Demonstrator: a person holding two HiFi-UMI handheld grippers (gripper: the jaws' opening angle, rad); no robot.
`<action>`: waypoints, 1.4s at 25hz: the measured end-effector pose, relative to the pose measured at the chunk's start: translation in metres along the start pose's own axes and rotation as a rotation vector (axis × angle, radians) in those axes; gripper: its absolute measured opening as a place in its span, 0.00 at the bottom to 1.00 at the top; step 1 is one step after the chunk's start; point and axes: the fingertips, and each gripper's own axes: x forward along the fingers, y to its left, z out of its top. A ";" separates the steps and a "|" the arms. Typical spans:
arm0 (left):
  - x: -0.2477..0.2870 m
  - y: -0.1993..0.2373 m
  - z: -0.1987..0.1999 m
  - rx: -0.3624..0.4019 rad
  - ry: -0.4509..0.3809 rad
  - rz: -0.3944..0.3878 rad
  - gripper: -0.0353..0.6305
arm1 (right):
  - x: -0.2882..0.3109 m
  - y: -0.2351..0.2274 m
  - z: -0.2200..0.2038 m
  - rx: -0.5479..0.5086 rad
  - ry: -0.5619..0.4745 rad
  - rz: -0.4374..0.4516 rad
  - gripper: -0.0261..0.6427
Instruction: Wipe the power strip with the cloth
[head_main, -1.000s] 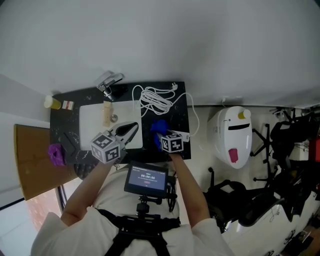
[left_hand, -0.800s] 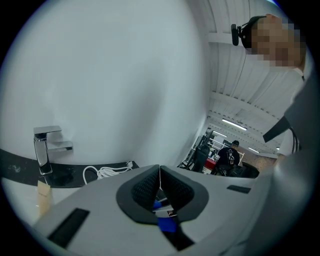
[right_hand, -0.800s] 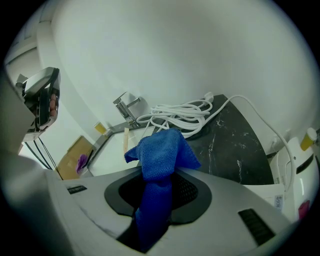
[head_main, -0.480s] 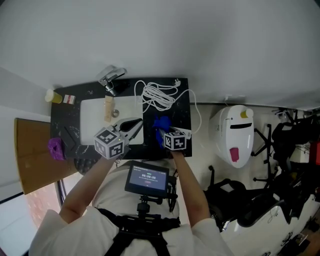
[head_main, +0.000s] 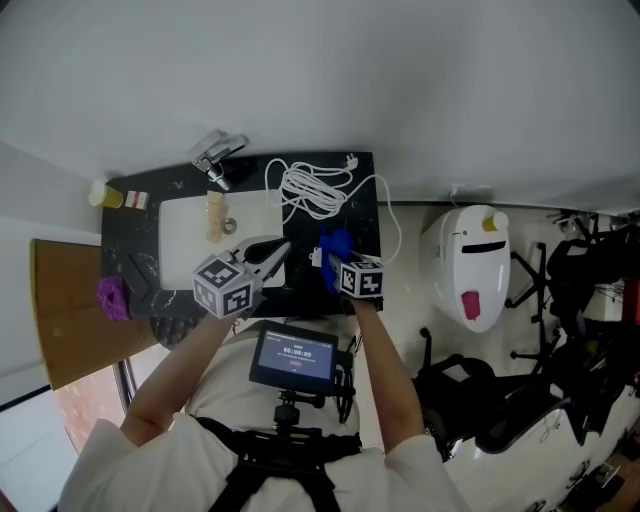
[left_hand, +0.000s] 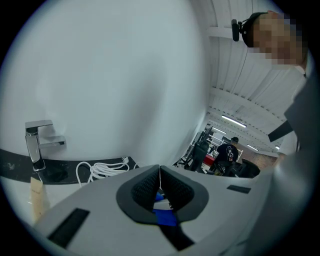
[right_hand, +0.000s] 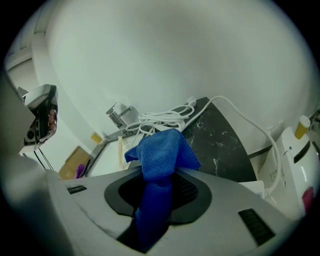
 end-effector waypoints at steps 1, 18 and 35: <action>0.001 -0.001 0.000 0.000 0.001 -0.001 0.06 | -0.002 -0.002 0.000 0.000 -0.005 0.003 0.19; 0.001 0.002 -0.001 0.003 0.013 -0.017 0.06 | -0.035 -0.049 -0.004 0.069 -0.066 -0.067 0.19; -0.011 0.009 0.007 0.007 0.000 -0.014 0.06 | -0.054 -0.068 -0.007 0.074 -0.091 -0.108 0.19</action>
